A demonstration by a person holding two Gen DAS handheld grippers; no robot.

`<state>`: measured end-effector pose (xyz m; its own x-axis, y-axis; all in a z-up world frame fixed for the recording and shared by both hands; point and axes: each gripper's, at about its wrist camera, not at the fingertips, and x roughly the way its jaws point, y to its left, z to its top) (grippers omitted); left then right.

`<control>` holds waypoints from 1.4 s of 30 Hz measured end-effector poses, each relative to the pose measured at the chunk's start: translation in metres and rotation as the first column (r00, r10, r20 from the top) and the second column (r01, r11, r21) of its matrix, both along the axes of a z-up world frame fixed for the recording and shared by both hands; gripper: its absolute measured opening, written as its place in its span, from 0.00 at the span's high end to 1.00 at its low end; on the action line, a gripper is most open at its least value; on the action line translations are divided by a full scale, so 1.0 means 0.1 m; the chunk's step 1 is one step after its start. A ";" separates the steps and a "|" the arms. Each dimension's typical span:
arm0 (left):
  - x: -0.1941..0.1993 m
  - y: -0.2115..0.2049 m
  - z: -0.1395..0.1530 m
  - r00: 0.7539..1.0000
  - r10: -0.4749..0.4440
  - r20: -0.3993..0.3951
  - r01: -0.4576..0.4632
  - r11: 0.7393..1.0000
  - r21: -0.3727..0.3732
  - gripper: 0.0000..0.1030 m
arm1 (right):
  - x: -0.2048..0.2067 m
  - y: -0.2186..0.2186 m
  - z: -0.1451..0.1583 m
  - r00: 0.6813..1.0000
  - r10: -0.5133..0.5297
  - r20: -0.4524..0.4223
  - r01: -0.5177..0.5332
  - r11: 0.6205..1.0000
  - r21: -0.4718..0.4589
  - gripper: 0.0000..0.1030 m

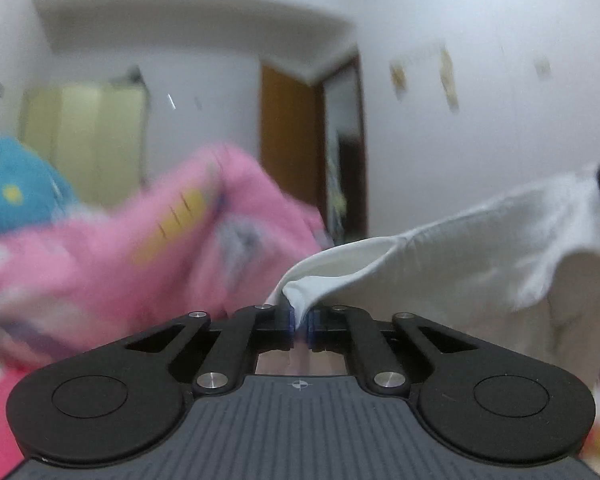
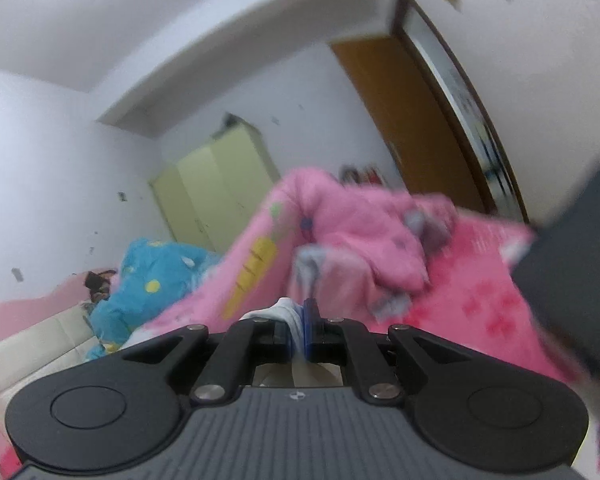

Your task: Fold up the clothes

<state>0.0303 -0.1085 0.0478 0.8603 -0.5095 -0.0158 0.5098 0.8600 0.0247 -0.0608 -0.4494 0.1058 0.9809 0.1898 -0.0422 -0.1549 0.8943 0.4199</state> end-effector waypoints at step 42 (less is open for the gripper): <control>0.55 -0.02 1.43 0.857 0.390 0.338 -0.379 0.920 -0.100 0.96 | 1.19 1.15 1.50 0.966 0.061 0.252 0.008 0.964 -0.266 0.95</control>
